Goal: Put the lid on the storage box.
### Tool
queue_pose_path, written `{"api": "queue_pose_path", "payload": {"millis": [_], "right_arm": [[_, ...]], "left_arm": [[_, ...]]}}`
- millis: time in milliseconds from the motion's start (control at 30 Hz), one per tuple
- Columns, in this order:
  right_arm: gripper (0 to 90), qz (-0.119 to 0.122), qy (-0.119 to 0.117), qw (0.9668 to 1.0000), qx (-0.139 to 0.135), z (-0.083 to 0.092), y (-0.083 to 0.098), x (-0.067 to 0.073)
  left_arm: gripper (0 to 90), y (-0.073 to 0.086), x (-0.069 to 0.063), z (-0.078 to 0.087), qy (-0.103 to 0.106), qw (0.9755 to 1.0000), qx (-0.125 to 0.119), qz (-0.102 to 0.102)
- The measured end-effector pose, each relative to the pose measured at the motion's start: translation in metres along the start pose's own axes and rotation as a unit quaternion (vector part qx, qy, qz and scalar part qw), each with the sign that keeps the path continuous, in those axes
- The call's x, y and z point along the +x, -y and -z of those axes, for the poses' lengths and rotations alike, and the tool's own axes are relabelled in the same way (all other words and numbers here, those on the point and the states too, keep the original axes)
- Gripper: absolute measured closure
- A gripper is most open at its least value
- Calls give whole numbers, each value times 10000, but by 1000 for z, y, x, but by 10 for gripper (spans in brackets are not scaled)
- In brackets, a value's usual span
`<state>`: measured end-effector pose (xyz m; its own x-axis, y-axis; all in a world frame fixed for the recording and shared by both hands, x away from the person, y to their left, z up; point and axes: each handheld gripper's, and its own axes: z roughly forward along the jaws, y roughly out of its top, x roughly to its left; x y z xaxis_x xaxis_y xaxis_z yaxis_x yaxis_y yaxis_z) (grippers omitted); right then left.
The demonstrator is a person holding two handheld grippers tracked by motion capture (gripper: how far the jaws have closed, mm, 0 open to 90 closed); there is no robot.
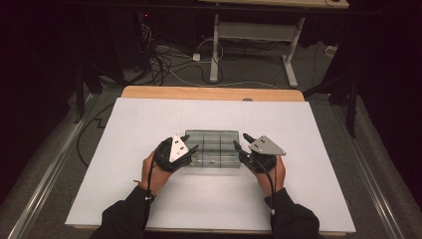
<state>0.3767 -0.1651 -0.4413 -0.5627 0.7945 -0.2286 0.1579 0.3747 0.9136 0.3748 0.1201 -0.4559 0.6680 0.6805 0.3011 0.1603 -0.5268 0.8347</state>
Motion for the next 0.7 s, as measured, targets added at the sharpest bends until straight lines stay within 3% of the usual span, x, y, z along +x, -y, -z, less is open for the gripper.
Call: {"api": "queue_pose_path", "payload": {"millis": [100, 167, 300, 467, 700], "right_arm": [[451, -10, -27, 10000, 54, -2, 0, 0], [393, -60, -66, 10000, 37, -2, 1, 0], [325, -46, -209, 9998, 21, -2, -1, 2], [247, -61, -220, 9997, 52, -4, -1, 5], [203, -211, -216, 9995, -78, 0, -3, 4]], "left_arm": [[417, 0, 0, -1, -14, 10000, 90, 25], [318, 0, -1, -2, -88, 9998, 137, 80], [273, -1, -1, -1, -44, 9999, 138, 86], [198, -2, -1, 2, -49, 9998, 57, 162], [173, -2, 0, 6, 117, 9998, 26, 162]]}}
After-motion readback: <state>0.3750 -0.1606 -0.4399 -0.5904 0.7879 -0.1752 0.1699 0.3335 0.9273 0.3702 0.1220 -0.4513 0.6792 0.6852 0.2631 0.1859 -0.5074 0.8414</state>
